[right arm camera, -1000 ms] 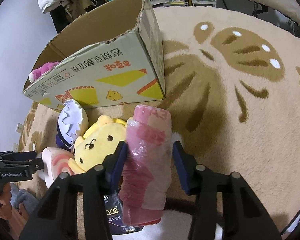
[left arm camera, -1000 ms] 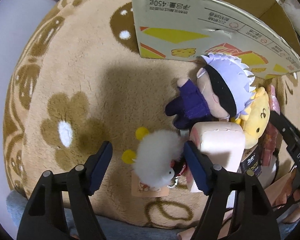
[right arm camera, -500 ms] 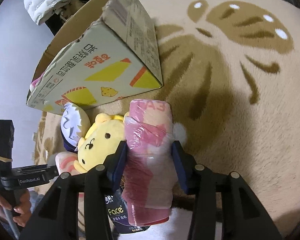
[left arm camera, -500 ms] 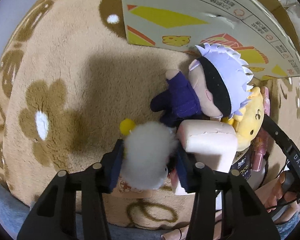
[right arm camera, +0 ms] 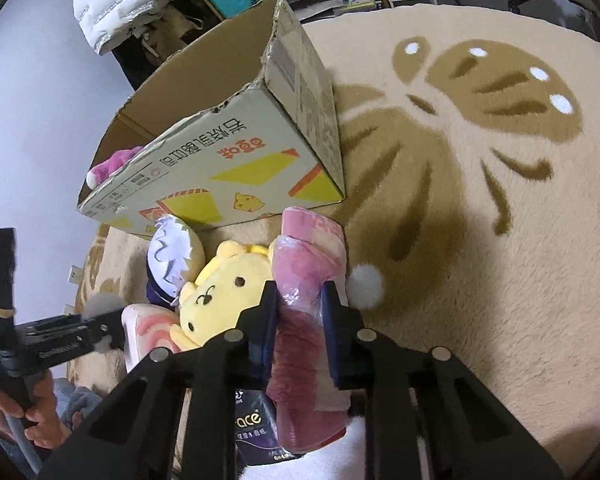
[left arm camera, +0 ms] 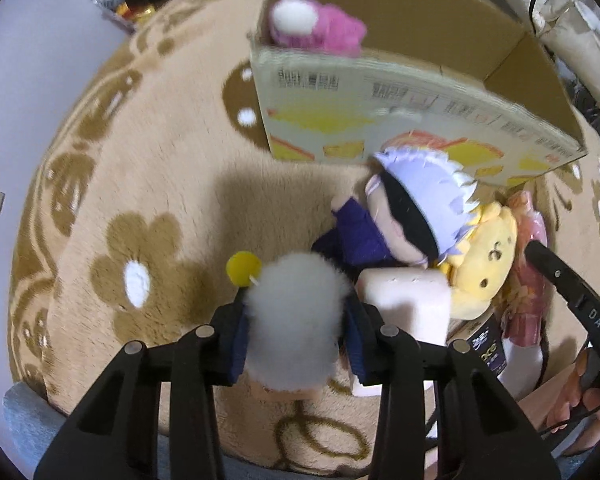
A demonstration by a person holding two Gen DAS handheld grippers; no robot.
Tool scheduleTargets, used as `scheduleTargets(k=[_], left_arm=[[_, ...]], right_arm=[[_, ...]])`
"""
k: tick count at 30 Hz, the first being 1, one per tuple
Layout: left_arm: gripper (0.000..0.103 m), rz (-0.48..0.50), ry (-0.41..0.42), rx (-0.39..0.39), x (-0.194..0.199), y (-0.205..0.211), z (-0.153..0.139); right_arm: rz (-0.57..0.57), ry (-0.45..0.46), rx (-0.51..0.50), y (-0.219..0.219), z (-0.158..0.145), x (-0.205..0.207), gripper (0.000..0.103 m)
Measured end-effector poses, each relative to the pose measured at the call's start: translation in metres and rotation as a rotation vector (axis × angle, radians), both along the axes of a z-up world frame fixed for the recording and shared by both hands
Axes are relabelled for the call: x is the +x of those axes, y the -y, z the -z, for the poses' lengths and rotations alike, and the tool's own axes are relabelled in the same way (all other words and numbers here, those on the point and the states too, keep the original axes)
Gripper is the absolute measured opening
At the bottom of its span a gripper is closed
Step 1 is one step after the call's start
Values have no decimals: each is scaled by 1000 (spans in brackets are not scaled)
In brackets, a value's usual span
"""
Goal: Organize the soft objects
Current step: 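Grasp the white fluffy plush with the left gripper while the right gripper grasps the pink wrapped roll, then carry the white plush with the left gripper while the right gripper carries the pink roll over the box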
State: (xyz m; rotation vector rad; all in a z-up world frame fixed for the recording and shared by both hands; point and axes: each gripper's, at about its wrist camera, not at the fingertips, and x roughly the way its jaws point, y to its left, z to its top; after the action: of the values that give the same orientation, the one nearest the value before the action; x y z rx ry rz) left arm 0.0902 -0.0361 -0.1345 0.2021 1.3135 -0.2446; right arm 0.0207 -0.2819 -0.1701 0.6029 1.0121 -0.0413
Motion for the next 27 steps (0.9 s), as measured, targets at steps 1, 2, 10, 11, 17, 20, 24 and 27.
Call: scheduleTargets(k=[1,2,10,11,17,20,24,27], left_arm=[[38,-1,16,-1,-1,0,-3],[38,-4,35,0,-2,0,-8],[37,-30,211,-9,-11,-5,-53],[37,-32,228,-12,-12,-8,-55],[37,-25,390,-49,-21,-8,-94],[37,-20,441,-67,-22,-9,-101],[37,-11,508,-81,-23,-7,-115],[37,-7,546,-86,-22,-7,-124]], right_arm=[[4,1,-3,1,-1,0,18],[7,7,-4,3,-2,-1,17],[2,140,-87,-7,-34,-16,16],[-2,161,-102,-9,-39,-18,16],[-8,256,-166,-18,-69,-26,16],[-12,294,-187,-20,-81,-29,15],[-12,341,-201,-26,-96,-26,15],[-16,372,-220,-28,-106,-29,15]])
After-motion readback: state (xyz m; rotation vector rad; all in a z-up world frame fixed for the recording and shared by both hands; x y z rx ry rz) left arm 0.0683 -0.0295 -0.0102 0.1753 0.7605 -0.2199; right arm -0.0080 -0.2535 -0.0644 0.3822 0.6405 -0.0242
